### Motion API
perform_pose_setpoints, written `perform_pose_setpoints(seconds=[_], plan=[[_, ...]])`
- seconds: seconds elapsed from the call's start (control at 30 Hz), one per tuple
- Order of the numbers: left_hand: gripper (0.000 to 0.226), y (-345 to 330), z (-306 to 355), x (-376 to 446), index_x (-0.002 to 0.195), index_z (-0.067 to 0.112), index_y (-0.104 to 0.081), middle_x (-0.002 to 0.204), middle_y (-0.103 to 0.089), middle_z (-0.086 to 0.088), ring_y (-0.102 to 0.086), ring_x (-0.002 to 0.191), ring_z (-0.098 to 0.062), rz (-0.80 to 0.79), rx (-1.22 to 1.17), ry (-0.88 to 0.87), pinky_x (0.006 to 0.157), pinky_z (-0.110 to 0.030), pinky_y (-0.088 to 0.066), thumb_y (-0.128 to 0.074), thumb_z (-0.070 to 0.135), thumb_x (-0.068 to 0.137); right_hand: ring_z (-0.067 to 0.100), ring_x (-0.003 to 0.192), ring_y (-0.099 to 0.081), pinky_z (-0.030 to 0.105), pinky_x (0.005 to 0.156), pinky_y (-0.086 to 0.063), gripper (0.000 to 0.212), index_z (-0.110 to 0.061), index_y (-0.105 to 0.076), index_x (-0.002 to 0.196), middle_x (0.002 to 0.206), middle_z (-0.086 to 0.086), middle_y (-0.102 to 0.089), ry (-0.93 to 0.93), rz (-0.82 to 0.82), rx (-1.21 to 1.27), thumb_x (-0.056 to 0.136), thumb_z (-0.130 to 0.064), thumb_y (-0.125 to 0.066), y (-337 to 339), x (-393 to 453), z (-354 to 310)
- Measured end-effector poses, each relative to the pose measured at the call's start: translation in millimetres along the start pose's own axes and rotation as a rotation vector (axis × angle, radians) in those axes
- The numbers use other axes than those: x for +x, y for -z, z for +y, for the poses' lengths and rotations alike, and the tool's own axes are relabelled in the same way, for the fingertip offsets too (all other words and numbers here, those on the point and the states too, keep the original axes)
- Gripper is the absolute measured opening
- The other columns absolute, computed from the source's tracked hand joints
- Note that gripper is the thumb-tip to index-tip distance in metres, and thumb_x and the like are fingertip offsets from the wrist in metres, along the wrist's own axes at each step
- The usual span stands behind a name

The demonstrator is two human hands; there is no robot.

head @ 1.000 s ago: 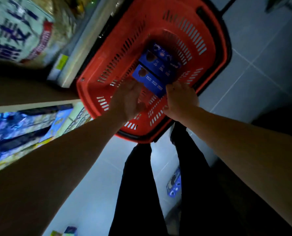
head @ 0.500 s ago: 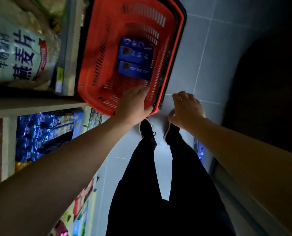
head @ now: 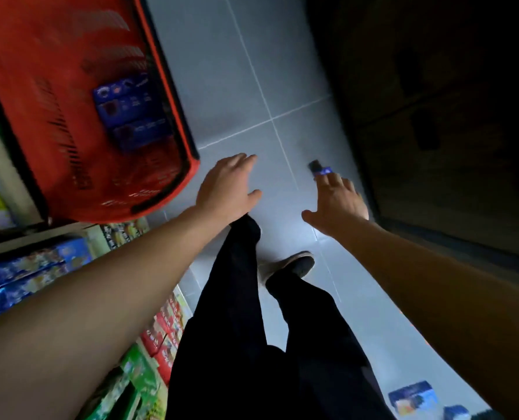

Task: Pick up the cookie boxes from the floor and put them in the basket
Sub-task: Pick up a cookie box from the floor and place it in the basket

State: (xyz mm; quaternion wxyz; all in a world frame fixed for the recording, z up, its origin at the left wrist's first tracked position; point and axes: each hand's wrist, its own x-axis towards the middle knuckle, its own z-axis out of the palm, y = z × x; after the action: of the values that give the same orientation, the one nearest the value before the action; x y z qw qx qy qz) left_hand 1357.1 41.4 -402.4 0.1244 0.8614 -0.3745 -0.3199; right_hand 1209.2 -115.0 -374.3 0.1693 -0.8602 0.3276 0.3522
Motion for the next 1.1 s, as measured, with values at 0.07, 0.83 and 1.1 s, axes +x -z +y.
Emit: perform_pose_setpoints(seconds=[0.07, 0.83, 1.1], plan=[[0.07, -19, 21, -4, 0.14, 0.012, -0.046, 0.14, -0.05, -0.009, -0.046, 0.128, -0.031, -0.009, 0.015, -0.034, 0.107, -0.04, -0.039, -0.068, 0.033, 0.078, 0.031, 0.127, -0.041, 0.044, 0.1, -0.044, 0.079, -0.017, -0.034, 0.143, 0.139, 0.008, -0.042, -0.044, 0.002, 0.037, 0.08, -0.046, -0.071, -20, -16, 32], [0.075, -264, 121, 60, 0.147, 0.015, -0.035, 0.15, -0.038, -0.007, -0.04, 0.132, -0.033, -0.302, 0.279, -0.307, 0.11, -0.041, -0.036, -0.068, 0.029, 0.081, 0.031, 0.131, -0.038, 0.041, 0.102, -0.041, 0.077, -0.016, -0.035, 0.142, 0.143, 0.006, -0.04, -0.373, 0.018, 0.487, 0.08, -0.042, -0.073, -245, -7, 224], [0.076, -365, 74, 161, 0.146, 0.014, -0.035, 0.147, -0.041, -0.011, -0.043, 0.13, -0.034, -0.322, 0.305, -0.381, 0.107, -0.044, -0.039, -0.07, 0.03, 0.081, 0.029, 0.133, -0.039, 0.041, 0.104, -0.041, 0.082, -0.016, -0.03, 0.147, 0.147, 0.006, -0.038, -0.429, 0.058, 0.573, 0.082, -0.042, -0.072, -323, 120, 221]])
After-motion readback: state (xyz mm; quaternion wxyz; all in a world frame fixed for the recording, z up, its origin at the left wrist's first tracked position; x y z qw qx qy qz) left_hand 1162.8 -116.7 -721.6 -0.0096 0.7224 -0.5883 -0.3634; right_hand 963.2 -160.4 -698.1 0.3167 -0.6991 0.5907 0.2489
